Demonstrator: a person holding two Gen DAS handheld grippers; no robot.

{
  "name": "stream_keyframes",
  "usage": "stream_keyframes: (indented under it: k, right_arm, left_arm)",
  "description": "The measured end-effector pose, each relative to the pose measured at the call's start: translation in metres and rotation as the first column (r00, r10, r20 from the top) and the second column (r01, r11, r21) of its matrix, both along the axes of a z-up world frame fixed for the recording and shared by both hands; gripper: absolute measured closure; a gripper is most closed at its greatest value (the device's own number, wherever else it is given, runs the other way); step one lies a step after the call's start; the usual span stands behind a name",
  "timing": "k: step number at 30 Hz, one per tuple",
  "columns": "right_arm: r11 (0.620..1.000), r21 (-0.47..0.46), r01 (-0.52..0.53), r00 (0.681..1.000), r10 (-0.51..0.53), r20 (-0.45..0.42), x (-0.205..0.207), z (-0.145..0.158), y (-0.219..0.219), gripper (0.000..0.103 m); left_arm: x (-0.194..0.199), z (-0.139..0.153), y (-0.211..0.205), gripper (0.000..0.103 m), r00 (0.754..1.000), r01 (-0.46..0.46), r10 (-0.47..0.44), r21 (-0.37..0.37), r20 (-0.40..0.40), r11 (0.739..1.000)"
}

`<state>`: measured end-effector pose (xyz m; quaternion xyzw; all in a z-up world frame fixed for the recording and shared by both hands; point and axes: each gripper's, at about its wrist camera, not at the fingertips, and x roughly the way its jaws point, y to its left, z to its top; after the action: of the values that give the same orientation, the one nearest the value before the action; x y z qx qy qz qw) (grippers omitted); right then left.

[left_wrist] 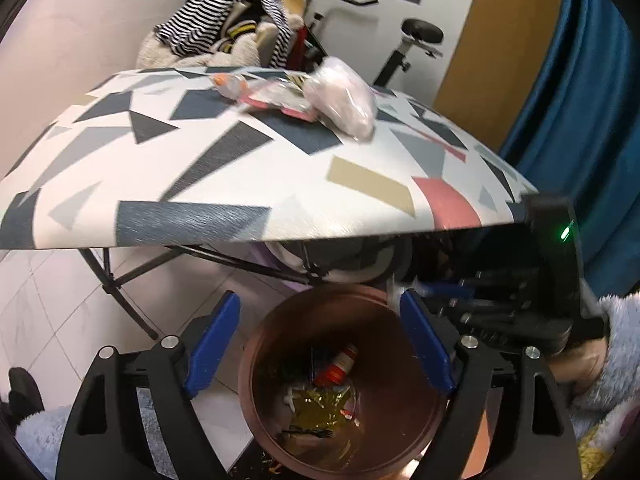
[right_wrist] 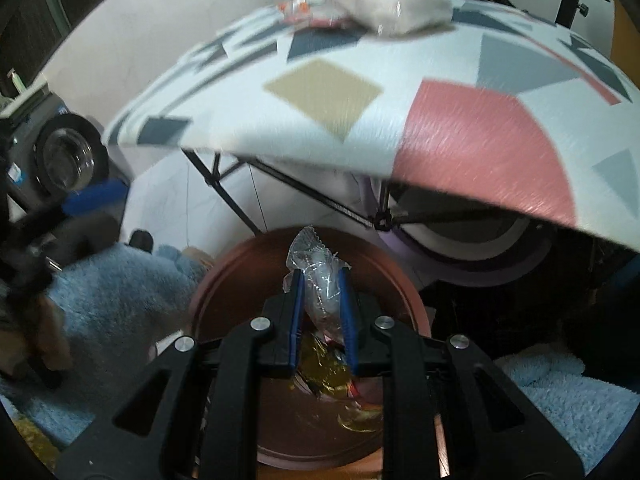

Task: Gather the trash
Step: 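Carry the red box and clear wrapper down into the bin and open both tools, then raise both tools from the bin back toward the table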

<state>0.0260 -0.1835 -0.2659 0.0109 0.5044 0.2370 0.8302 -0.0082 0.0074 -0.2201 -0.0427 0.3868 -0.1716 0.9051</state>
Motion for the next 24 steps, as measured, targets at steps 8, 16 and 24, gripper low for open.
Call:
stream_keyframes:
  k: [8, 16, 24]
  right_arm:
    - [0.995, -0.091, -0.033, 0.997, 0.026, -0.072, 0.001, -0.022, 0.015, 0.081]
    - [0.995, -0.103, -0.017, 0.997, 0.009, -0.074, -0.002, -0.028, 0.009, 0.059]
    - [0.993, -0.119, -0.006, 0.998, -0.001, -0.065, -0.001, -0.027, 0.011, 0.006]
  left_arm:
    - [0.001, 0.005, 0.015, 0.013, 0.997, -0.08, 0.081, -0.02, 0.022, 0.997]
    - [0.0, 0.005, 0.018, 0.012, 0.996, -0.088, 0.089, -0.018, 0.026, 0.996]
    - [0.0, 0.005, 0.021, 0.011, 0.994, -0.11, 0.11, -0.01, 0.027, 0.994]
